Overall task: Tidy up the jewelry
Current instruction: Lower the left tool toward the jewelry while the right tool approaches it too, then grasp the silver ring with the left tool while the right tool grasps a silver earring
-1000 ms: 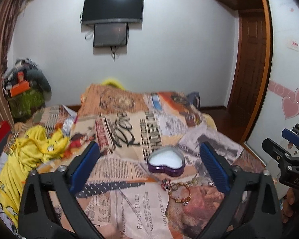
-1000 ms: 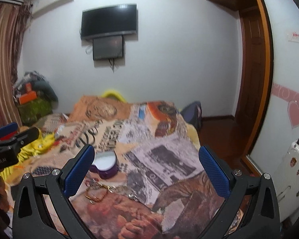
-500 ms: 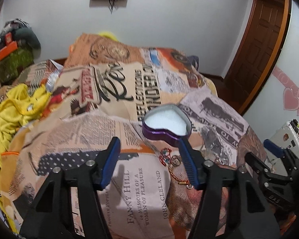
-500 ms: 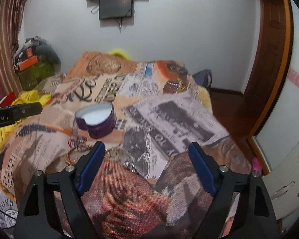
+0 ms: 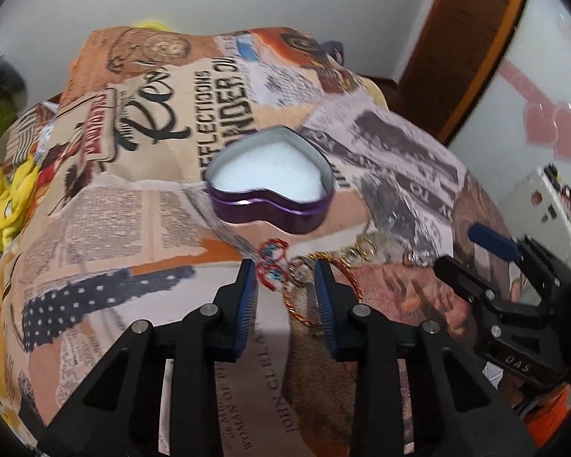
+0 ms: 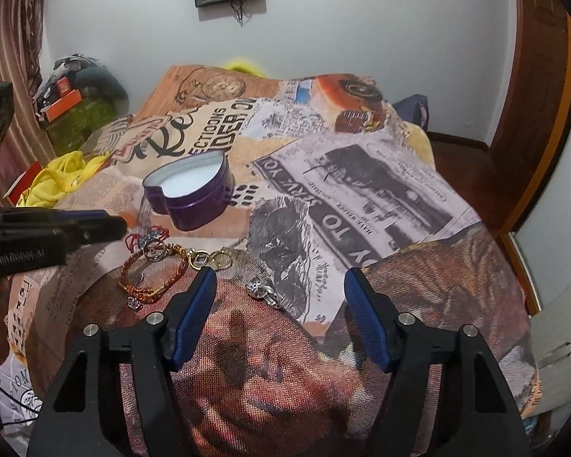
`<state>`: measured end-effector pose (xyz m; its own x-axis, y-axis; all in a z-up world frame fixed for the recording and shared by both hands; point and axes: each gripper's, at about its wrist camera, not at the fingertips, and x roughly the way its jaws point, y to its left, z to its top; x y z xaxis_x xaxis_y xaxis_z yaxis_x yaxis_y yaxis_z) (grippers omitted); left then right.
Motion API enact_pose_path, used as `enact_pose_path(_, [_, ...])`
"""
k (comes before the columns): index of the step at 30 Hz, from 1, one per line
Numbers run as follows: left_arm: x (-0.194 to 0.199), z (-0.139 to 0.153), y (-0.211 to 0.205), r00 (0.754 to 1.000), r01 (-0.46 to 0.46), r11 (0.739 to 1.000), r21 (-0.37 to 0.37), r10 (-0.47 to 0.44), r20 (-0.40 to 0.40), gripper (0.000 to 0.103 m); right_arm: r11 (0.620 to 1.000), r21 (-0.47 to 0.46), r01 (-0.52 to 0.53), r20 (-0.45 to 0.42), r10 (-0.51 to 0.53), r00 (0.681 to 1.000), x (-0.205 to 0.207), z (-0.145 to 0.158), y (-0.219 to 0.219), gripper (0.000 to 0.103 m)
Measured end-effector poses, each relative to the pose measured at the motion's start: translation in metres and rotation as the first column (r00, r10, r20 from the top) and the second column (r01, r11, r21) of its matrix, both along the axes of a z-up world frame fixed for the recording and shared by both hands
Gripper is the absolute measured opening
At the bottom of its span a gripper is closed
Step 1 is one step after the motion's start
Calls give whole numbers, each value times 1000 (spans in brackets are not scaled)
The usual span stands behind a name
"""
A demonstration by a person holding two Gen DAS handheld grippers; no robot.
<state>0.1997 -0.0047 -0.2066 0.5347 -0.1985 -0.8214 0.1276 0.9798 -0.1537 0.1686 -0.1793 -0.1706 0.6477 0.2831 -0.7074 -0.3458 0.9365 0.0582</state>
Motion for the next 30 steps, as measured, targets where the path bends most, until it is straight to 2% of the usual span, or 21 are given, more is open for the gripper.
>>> enact_pose_path(2, [-1,-4,-9,999,33,999,23,-33,0,31,1000,8,-7,-17,7,1000,3,-4,1,61])
enact_pose_path(6, [1,-13,-19,997,75,996,37,-74,-20,31,999,22,-25,-52,26,998,7,-11,2,51])
enact_pose_path(9, [5,-19,-18,997,72,997,35,-71,-36,31,999,35,-34,-75,36,997,11,-16,2,45])
enact_pose_path(13, [10,-22,-15,997,67,998,16,-66,-42,31,998,38,-40,-93,43,995,13,-21,3,44])
enact_pose_path(20, [15,-26,-19,997,75,997,31,-74,-38,31,997,50,-63,-106,68,992,16,-25,7,37])
enact_pose_path(25, [17,-28,-24,996,84,995,48,-83,-30,31,996,51,-77,-108,82,991,16,-27,11,28])
enact_pose_path(28, [17,-30,-27,995,95,994,62,-94,-21,31,995,57,-79,-111,85,990,16,-28,11,17])
enact_pose_path(30, [17,-30,-29,995,99,992,73,-98,-18,31,995,64,-79,-117,86,989,17,-29,11,14])
